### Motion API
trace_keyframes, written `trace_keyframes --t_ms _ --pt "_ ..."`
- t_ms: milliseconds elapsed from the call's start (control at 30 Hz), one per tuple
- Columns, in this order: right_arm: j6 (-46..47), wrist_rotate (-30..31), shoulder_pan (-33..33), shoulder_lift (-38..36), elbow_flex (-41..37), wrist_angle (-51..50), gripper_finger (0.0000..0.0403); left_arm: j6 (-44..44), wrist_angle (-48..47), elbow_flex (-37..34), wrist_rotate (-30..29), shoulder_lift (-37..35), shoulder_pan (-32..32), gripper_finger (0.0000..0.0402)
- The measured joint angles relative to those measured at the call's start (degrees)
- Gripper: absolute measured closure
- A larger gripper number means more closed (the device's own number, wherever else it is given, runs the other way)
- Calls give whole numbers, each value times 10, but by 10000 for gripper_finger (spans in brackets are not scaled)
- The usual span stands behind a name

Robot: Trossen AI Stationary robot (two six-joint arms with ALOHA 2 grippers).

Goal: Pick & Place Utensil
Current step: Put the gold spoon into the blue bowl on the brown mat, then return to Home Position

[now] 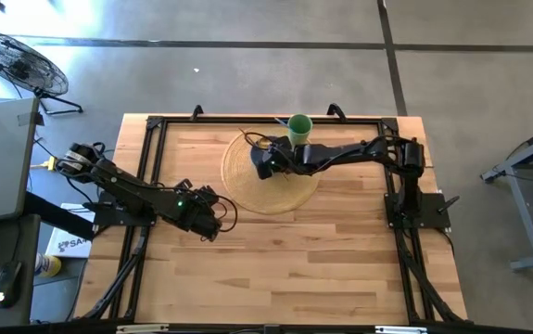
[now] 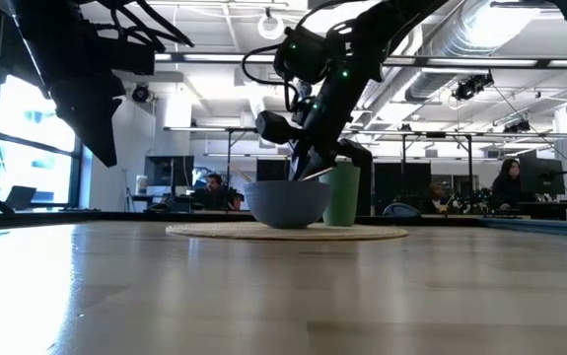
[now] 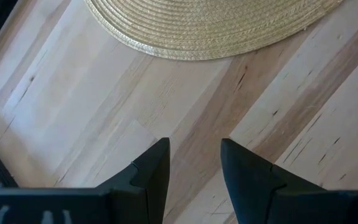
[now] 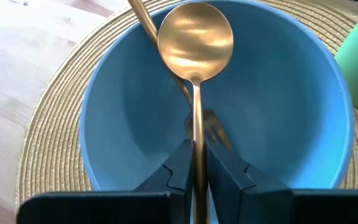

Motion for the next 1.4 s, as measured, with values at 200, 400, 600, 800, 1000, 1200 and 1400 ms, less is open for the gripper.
trace_keyframes --t_ms 200,400,600,800,1000,1200,1400 --pt "0 7 0 0 0 0 368 0 0 0 0 0 0 263" --pt "10 22 0 0 0 -2 367 0 0 0 0 0 0 263" --pt "11 22 0 0 0 -4 367 0 0 0 0 0 0 263" --pt "11 21 0 0 0 -4 353 0 0 0 0 0 0 263" --pt "10 20 0 0 0 -4 339 0 0 0 0 0 0 263" --pt "10 20 0 0 0 -4 336 0 0 0 0 0 0 263" --pt "-1 37 4 -12 0 -4 336 0 0 0 0 0 0 263"
